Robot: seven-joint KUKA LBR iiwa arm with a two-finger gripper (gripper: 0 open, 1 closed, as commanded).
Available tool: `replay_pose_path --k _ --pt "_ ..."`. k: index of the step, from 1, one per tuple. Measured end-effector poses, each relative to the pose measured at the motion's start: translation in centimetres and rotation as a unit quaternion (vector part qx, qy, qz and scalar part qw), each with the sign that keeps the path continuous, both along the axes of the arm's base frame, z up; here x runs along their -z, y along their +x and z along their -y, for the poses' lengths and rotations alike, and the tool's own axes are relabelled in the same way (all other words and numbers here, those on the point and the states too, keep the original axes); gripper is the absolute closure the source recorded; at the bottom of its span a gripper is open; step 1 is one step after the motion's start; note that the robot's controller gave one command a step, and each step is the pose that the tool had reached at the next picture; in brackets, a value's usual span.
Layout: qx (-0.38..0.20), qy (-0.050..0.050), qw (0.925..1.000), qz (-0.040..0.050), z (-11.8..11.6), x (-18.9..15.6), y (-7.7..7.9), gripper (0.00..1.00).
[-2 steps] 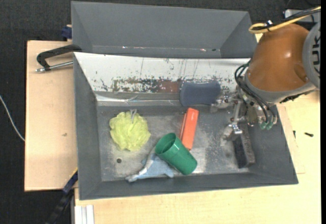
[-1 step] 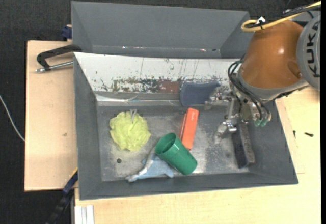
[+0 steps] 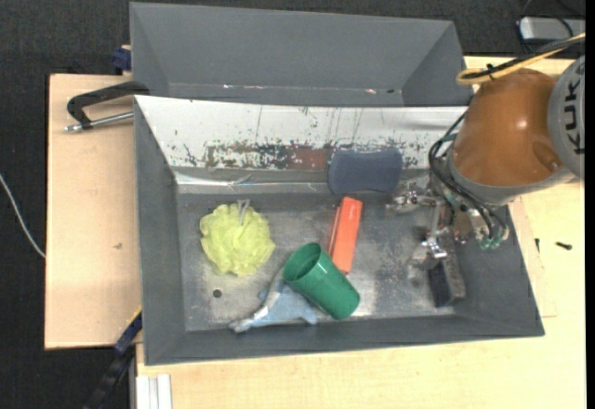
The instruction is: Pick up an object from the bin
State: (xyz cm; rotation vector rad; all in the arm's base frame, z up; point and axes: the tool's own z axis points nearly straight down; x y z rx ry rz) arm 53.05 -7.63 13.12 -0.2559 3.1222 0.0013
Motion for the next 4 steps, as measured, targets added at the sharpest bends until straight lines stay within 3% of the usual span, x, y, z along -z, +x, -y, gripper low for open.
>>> replay_pose_path --k 1,2,3,4 --pt "-0.006 -0.002 1.0000 -0.0065 -2.1 0.5 -1.1 0.00" --pt "-0.045 0.000 0.9990 -0.0043 -6.5 -4.7 -1.9 0.00" --pt "-0.112 -0.001 0.9937 0.0022 -12.1 -3.1 -2.3 0.00" --pt "-0.141 0.000 0.9900 -0.0064 -14.7 -1.9 -2.7 0.00"
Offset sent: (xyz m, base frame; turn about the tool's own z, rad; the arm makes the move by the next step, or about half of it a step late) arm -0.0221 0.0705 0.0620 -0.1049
